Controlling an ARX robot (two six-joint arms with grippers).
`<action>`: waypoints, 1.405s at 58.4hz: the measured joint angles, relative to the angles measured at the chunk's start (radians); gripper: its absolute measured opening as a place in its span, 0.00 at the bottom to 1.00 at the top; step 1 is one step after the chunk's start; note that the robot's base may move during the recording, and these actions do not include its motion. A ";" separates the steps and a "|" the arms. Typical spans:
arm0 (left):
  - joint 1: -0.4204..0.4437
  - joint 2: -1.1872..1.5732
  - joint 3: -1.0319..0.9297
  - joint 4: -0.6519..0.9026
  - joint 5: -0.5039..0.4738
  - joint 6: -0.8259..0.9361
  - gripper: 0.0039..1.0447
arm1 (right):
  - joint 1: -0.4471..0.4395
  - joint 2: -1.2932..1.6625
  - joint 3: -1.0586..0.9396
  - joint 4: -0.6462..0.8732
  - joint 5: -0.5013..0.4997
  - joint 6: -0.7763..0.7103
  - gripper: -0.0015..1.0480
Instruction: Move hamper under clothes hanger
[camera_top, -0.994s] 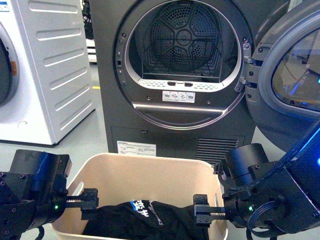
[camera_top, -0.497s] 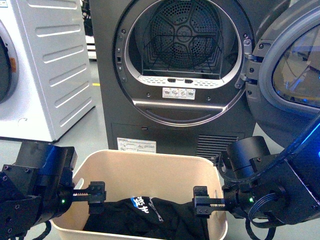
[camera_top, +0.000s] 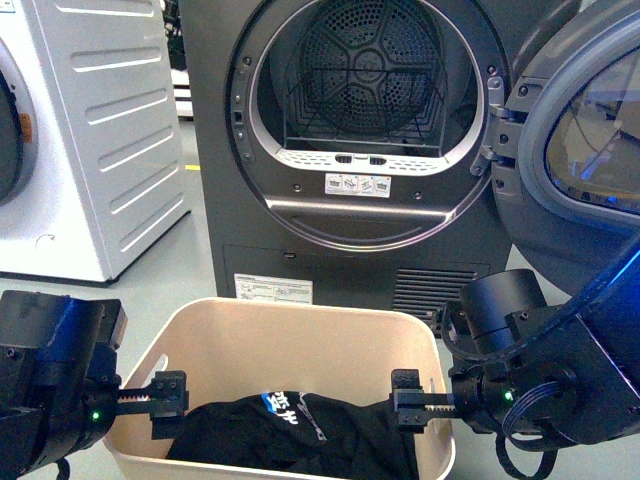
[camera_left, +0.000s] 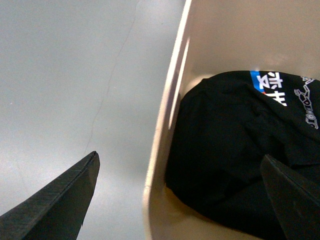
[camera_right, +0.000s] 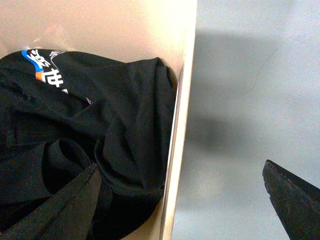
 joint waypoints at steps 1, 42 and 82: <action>0.003 0.001 0.001 0.001 0.002 0.001 0.94 | 0.000 0.000 0.000 0.000 0.000 0.000 0.92; 0.081 0.123 0.196 -0.029 0.021 0.034 0.94 | 0.000 0.000 0.002 -0.013 0.012 0.000 0.92; 0.057 0.174 0.228 -0.029 0.050 0.081 0.05 | 0.010 0.000 0.019 -0.064 0.020 0.002 0.07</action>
